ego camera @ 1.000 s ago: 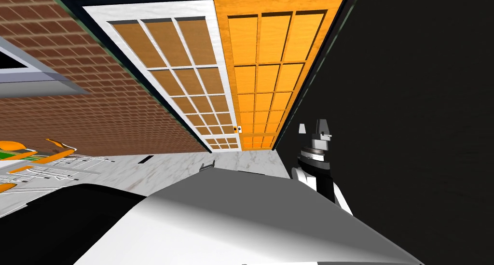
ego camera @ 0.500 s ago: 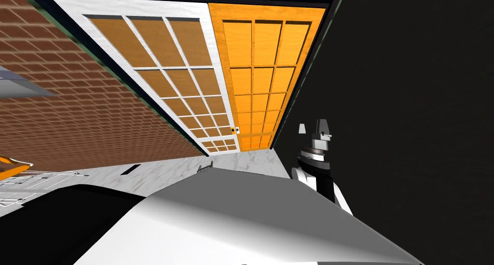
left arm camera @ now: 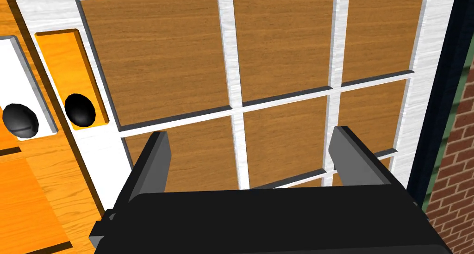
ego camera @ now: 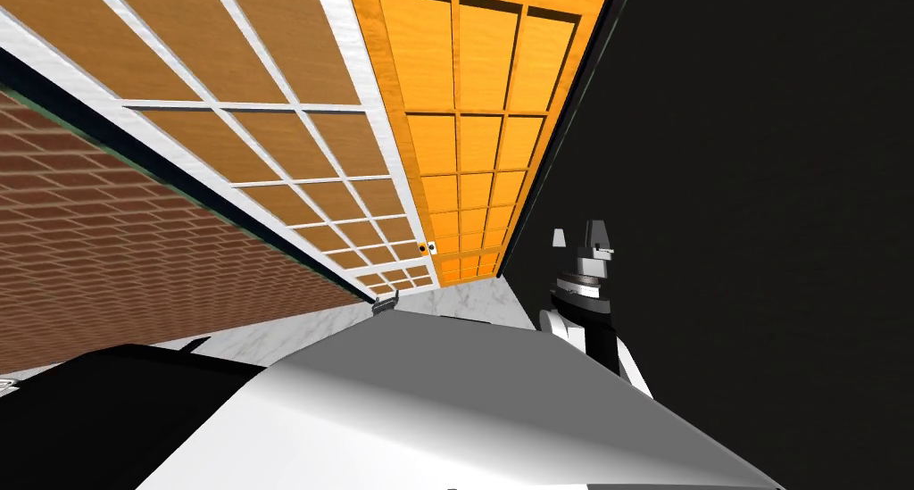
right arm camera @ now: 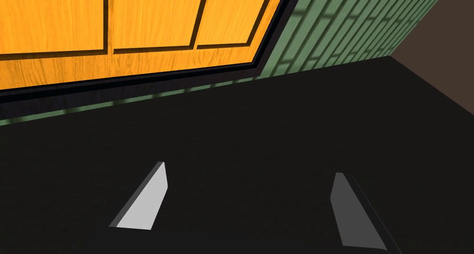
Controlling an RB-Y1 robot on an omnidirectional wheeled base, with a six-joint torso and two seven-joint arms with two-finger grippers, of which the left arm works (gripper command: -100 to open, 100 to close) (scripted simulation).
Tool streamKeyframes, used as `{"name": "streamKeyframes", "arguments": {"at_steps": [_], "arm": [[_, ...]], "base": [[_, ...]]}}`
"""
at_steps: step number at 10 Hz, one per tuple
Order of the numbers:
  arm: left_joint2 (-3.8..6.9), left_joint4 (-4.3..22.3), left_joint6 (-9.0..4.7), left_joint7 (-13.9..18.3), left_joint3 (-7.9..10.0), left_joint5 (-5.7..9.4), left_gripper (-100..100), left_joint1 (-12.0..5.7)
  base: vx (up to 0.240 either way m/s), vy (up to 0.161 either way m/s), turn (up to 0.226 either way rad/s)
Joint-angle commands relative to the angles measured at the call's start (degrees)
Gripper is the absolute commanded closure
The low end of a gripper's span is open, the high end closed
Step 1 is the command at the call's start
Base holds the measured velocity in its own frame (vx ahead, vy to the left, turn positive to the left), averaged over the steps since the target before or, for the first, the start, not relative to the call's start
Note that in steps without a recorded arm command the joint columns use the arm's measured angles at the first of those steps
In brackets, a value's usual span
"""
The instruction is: Pull the door open
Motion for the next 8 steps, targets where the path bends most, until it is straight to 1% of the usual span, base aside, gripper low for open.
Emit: {"name": "streamKeyframes", "arguments": {"at_steps": [1,3,4,5,6,8], "arm": [[0.11,0.8,-0.22,-0.2,-0.1,0.06,-100,-1.85],[-0.48,0.3,-0.37,-0.4,-0.67,-0.09,-100,-4.0],[-0.48,0.3,-0.37,-0.4,-0.67,-0.09,-100,-4.0],[-0.81,0.1,-0.46,-0.5,-1.05,-0.19,-100,-5.18],[-0.92,0.0,-0.48,-0.5,-1.17,-0.23,-100,-5.57],[-1.36,-0.5,-0.61,-0.6,-1.75,-0.4,-100,-7.18]], "base": [[0.174,0.061,-0.097],[0.193,0.042,-0.137],[0.134,0.035,-0.059],[0.13,0.022,-0.084],[0.125,0.02,-0.093],[0.145,0.037,-0.091]]}}
